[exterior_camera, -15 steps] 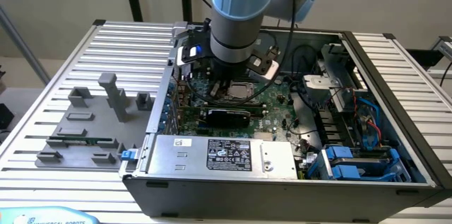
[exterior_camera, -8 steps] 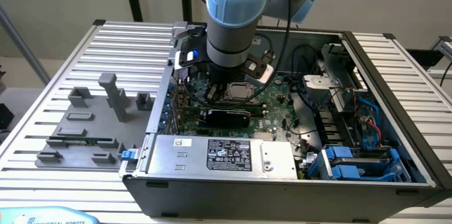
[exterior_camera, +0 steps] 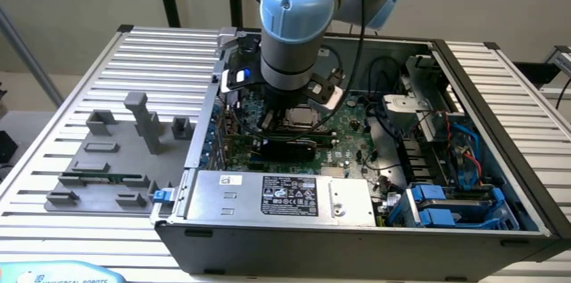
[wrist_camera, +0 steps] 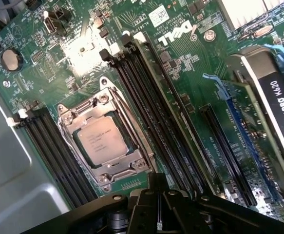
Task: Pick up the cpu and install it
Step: 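Install the second cpu locking lever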
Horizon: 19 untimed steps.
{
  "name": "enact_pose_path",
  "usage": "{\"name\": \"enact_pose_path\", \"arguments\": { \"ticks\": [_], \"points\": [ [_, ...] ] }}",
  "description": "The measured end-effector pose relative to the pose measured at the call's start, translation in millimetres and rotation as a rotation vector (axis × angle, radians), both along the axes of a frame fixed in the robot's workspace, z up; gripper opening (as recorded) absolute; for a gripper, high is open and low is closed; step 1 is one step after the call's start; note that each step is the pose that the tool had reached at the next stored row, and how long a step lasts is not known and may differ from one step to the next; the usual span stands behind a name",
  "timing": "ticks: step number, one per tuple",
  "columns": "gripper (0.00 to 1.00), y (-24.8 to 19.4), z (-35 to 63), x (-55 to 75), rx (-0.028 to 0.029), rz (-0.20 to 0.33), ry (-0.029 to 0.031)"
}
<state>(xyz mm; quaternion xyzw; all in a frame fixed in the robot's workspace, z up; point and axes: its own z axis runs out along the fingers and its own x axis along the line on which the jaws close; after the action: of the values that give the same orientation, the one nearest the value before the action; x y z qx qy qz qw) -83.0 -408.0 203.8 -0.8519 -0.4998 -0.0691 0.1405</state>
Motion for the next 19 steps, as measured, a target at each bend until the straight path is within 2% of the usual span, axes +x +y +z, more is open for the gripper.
{"name": "enact_pose_path", "arguments": {
  "ticks": [8,12,16,19],
  "points": [
    [0.11,7.6,-8.0,-0.8,0.0000,0.005,-0.0002],
    [0.11,9.6,-9.6,-0.6,0.0005,0.008,-0.0006],
    [0.11,10.2,-8.7,-0.8,-0.0014,0.010,0.0000],
    [0.11,10.4,0.5,-0.8,-0.0012,0.011,-0.0002]
  ]
}}
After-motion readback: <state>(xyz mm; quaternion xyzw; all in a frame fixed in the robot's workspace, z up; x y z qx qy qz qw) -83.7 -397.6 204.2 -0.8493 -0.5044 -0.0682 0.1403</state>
